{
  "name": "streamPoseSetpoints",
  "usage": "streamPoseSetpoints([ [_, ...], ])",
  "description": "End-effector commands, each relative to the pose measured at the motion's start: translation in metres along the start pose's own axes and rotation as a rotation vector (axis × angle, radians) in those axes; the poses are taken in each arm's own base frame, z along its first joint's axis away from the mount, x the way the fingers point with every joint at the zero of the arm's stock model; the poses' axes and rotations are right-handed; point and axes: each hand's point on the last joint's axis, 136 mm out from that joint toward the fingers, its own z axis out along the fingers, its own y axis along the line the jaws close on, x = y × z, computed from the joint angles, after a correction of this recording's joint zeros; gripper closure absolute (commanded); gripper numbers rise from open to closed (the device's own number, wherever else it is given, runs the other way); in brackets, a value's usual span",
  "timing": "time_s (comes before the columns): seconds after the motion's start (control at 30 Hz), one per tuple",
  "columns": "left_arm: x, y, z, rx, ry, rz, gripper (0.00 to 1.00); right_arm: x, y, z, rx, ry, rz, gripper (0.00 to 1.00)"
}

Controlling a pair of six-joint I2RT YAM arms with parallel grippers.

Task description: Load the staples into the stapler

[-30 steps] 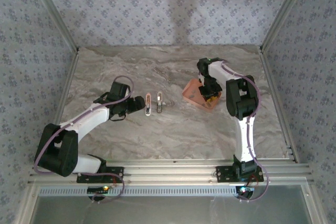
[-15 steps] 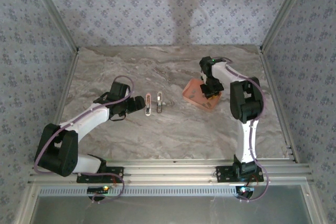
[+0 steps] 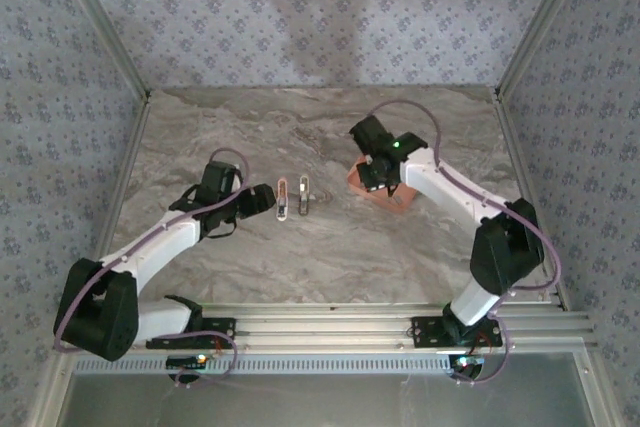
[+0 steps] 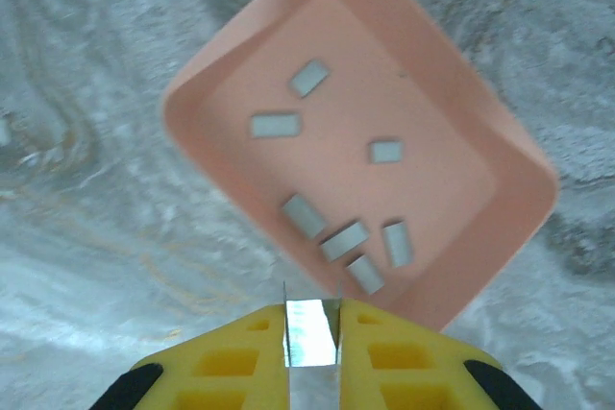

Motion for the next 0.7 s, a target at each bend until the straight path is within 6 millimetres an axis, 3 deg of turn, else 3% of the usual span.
streamPoseSetpoints([
  [0.0, 0.002, -0.004, -0.003, 0.050, -0.024, 0.028, 0.16, 0.011, 0.015, -0.012, 0.024, -0.077, 0.116, 0.83],
  [0.1, 0.008, -0.002, -0.002, 0.069, -0.033, 0.031, 0.15, 0.024, 0.047, -0.018, -0.029, -0.120, 0.143, 0.83],
  [0.13, 0.010, -0.001, -0.002, 0.073, -0.033, 0.031, 0.15, 0.038, 0.052, -0.011, -0.030, -0.092, 0.140, 0.83],
  [0.33, 0.023, 0.006, 0.003, 0.095, -0.026, 0.030, 0.15, 0.077, 0.096, -0.001, -0.080, 0.026, 0.145, 0.83],
  [0.63, 0.034, 0.017, 0.008, 0.097, -0.038, 0.036, 0.15, 0.120, 0.122, 0.027, -0.074, 0.238, 0.136, 0.83],
  [0.67, 0.034, 0.017, 0.007, 0.095, -0.038, 0.039, 0.15, 0.115, 0.127, 0.026, -0.085, 0.238, 0.138, 0.83],
])
